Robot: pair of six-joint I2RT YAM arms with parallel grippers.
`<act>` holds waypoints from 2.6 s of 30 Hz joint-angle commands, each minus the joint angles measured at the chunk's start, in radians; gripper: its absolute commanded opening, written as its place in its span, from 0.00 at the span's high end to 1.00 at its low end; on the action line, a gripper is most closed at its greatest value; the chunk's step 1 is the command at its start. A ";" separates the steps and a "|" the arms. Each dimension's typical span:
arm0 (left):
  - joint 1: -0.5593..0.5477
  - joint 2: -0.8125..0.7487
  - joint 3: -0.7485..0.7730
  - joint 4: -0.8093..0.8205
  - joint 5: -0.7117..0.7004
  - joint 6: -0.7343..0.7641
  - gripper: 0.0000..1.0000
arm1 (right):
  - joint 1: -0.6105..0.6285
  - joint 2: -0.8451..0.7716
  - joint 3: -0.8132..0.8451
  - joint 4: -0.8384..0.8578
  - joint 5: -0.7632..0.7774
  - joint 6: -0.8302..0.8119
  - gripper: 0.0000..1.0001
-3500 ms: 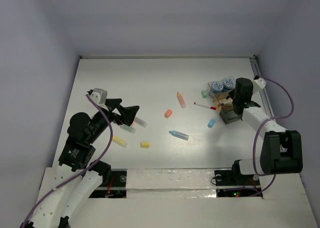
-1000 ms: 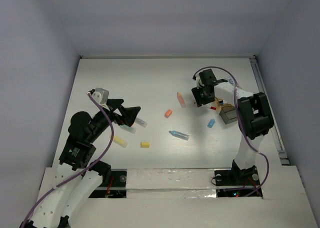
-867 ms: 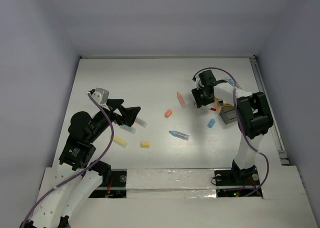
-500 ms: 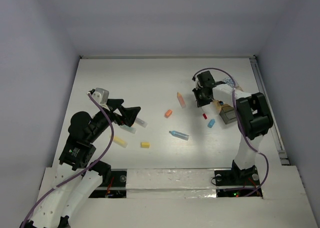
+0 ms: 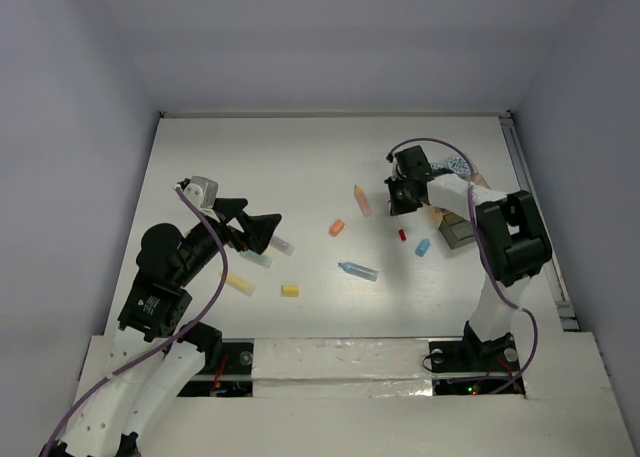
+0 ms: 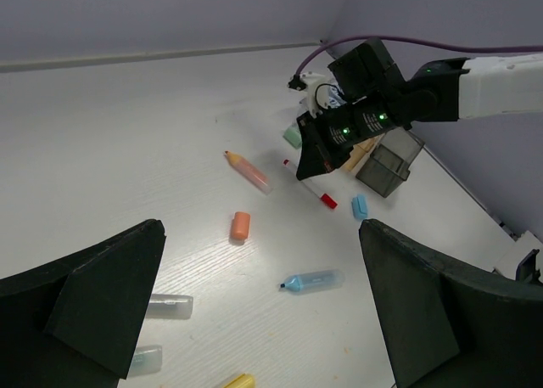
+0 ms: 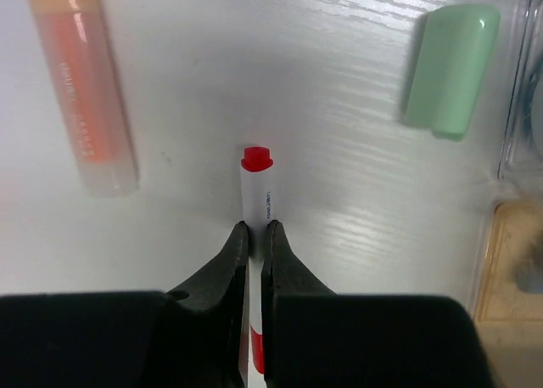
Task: Sort the stationery into containers
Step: Pick up the pen from the center of the board, then place the pen in the storage box, then pick up the pen from the center of the board.
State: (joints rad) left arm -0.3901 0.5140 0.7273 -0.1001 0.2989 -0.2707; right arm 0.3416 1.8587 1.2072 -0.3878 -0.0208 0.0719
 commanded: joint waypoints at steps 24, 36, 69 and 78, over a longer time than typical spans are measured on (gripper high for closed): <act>0.005 -0.017 0.003 0.056 0.020 0.010 0.01 | -0.358 -0.679 -0.456 0.555 0.432 0.580 1.00; 0.005 -0.019 0.004 0.054 0.020 0.011 0.01 | -0.368 -0.540 -0.452 0.612 0.426 0.669 1.00; 0.014 -0.006 0.007 0.046 -0.023 0.007 0.01 | -0.165 -0.724 -0.407 0.426 -0.212 0.312 0.45; 0.036 0.006 0.006 0.046 -0.099 -0.036 0.01 | 0.267 -0.647 -0.385 0.084 -0.113 0.181 0.00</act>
State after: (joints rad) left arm -0.3626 0.5098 0.7273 -0.0963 0.2302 -0.2821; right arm 0.5655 1.1770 0.8108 -0.1432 -0.1673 0.3199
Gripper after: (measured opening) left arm 0.990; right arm 0.959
